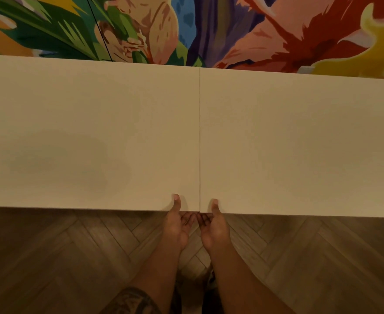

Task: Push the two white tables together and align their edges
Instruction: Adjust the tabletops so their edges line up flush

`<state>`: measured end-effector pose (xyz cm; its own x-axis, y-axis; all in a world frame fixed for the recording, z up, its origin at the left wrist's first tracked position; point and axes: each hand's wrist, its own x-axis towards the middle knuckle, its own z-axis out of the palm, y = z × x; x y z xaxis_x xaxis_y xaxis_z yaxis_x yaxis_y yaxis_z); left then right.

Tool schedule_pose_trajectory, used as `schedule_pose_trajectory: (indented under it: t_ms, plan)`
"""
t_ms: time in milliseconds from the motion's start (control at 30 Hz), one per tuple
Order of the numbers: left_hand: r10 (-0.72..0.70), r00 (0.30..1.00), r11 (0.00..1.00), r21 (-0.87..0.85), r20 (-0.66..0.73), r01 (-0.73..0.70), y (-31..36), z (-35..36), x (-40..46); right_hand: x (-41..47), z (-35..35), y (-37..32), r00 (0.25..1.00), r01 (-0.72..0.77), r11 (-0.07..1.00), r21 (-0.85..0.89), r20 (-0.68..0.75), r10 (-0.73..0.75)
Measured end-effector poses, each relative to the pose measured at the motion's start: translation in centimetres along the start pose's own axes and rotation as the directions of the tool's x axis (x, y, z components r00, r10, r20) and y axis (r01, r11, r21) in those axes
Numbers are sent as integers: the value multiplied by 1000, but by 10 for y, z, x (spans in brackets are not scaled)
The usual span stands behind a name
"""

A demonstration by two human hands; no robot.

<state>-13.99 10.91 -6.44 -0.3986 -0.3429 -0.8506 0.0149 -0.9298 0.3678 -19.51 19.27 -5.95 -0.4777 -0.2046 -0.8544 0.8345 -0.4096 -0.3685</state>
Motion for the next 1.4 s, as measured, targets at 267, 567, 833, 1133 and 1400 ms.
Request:
schedule_pose_trajectory:
  t_ms: [267,567,833,1133,1400]
  plan:
    - [-5,999,1000,9,-41,5,-8,4,4,7,-2,4,999,32,999,-37,1,-32]
    - [-11,998,1000,0,-63,11,-10,1,11,8,-1,8,996,62,989,-131,-55,-70]
    - [-8,998,1000,-2,-58,8,-11,0,11,9,2,9,989,87,982,-166,-104,-105]
    - [-7,997,1000,16,-73,9,-14,-2,9,5,1,6,994,63,988,-140,-84,-75]
    - [-18,996,1000,-3,-84,18,-13,-1,10,7,1,11,994,68,990,-127,-73,-78]
